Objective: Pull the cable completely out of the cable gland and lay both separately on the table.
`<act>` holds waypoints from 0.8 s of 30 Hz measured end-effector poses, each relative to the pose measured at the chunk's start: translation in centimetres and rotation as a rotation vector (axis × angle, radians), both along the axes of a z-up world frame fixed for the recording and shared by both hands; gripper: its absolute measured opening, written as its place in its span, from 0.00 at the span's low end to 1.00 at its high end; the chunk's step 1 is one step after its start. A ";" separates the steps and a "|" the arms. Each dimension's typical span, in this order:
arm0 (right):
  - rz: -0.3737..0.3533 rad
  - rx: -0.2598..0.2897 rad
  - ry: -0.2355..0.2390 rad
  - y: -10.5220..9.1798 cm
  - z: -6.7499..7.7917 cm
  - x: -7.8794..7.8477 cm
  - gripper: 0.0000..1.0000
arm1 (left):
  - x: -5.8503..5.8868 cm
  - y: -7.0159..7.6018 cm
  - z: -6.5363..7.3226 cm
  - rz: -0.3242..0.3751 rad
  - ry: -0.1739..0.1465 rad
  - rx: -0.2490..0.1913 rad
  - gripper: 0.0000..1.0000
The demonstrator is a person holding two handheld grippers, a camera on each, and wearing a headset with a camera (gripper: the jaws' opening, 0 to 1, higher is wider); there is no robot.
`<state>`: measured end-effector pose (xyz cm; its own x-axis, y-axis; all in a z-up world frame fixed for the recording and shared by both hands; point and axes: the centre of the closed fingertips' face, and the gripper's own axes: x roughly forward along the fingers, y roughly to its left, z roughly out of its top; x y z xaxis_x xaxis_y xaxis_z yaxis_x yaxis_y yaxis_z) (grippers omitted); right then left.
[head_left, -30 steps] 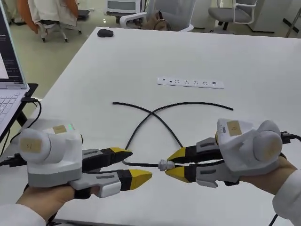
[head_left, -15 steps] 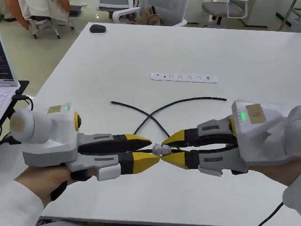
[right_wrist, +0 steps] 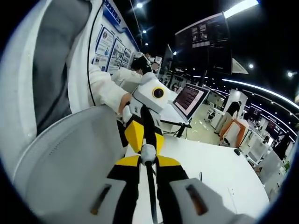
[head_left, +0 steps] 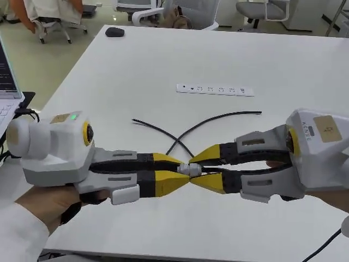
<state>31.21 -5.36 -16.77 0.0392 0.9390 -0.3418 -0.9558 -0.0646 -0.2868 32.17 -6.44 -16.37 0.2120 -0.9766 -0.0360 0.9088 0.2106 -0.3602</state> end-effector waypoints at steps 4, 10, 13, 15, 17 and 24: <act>-0.002 0.035 -0.010 -0.2 0.3 0.1 0.11 | 0.0 0.1 0.4 0.016 -0.040 -0.016 0.16; -0.049 0.198 0.303 -1.0 2.6 0.8 0.17 | -0.1 0.5 1.4 0.034 -0.132 -0.026 0.16; -0.055 0.280 0.427 -1.6 3.5 1.1 0.18 | -0.3 0.6 2.0 0.033 -0.193 -0.027 0.16; -0.039 0.289 0.494 -1.7 3.5 0.7 0.19 | -0.4 0.5 2.2 0.036 -0.217 -0.023 0.16; -0.028 0.291 0.533 -1.6 3.5 0.4 0.20 | -0.5 0.5 2.4 0.034 -0.230 -0.023 0.16; -0.034 0.284 0.587 -1.2 3.1 0.5 0.13 | -0.2 0.7 2.7 0.043 -0.275 -0.014 0.16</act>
